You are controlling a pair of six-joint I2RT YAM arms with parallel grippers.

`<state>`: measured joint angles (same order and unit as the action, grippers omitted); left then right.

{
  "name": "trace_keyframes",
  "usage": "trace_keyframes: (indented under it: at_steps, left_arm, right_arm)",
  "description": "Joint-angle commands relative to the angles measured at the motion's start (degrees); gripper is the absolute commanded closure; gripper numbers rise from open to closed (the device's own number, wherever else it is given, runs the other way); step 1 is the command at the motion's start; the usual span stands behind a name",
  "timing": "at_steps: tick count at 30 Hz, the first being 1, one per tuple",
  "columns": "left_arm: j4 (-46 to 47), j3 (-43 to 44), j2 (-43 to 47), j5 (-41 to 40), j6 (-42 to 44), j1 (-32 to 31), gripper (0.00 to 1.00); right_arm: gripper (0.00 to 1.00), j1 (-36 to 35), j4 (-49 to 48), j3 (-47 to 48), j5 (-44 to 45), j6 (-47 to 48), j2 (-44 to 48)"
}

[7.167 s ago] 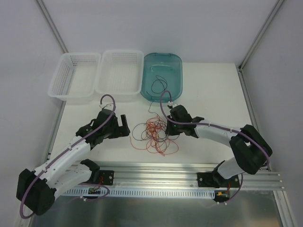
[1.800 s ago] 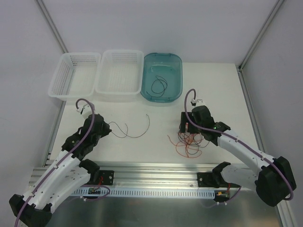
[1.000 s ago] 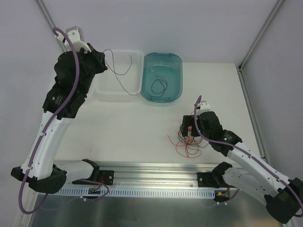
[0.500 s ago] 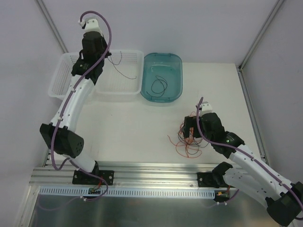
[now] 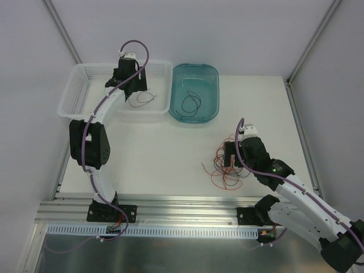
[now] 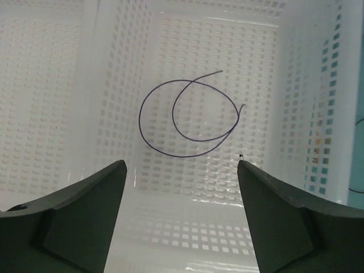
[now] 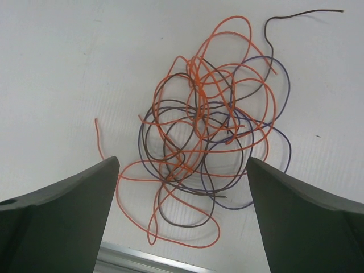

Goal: Untangle the cables

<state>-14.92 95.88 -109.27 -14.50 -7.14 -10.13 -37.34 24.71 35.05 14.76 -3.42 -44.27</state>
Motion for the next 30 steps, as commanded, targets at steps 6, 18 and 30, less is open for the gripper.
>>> trace_keyframes:
  at_steps: [6,18,30]
  left_arm:
    - [2.44,-9.9,21.52,14.41,-10.69,-1.12,0.01]
    - [2.96,-44.7,42.55,16.18,-22.12,-20.8,0.01]
    - [3.93,-63.35,56.53,15.21,-29.95,-29.77,0.01]
  right_arm:
    - [0.0,0.25,4.64,2.92,10.89,-5.1,-2.57]
    - [0.0,5.35,-4.39,-1.47,0.26,-7.39,-12.23]
    - [0.18,-1.82,-13.72,2.38,-7.46,-6.95,-29.63]
